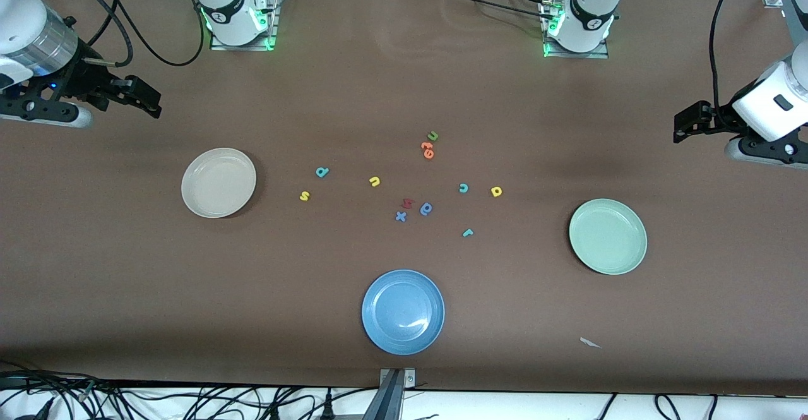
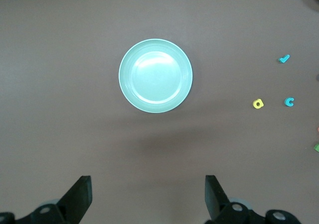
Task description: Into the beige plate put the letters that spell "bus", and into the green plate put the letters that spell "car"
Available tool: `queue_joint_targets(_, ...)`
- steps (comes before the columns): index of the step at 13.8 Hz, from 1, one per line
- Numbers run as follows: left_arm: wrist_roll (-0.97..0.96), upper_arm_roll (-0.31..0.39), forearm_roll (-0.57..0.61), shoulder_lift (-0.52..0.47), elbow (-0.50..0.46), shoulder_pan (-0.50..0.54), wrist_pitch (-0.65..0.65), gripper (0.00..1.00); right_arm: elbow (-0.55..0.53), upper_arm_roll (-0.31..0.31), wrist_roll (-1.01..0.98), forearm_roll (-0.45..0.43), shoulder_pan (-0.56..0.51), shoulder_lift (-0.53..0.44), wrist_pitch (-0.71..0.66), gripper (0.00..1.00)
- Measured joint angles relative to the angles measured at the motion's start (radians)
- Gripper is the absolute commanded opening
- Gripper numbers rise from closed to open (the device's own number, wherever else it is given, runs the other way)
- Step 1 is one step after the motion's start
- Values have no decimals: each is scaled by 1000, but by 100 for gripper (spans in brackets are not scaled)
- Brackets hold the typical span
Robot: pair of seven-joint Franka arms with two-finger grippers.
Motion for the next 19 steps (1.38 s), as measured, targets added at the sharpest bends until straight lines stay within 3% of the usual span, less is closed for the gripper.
queue_joint_targets(19, 0, 0, 0, 2, 0, 0, 0, 100, -1, -8, 0, 0, -1, 74, -13, 100)
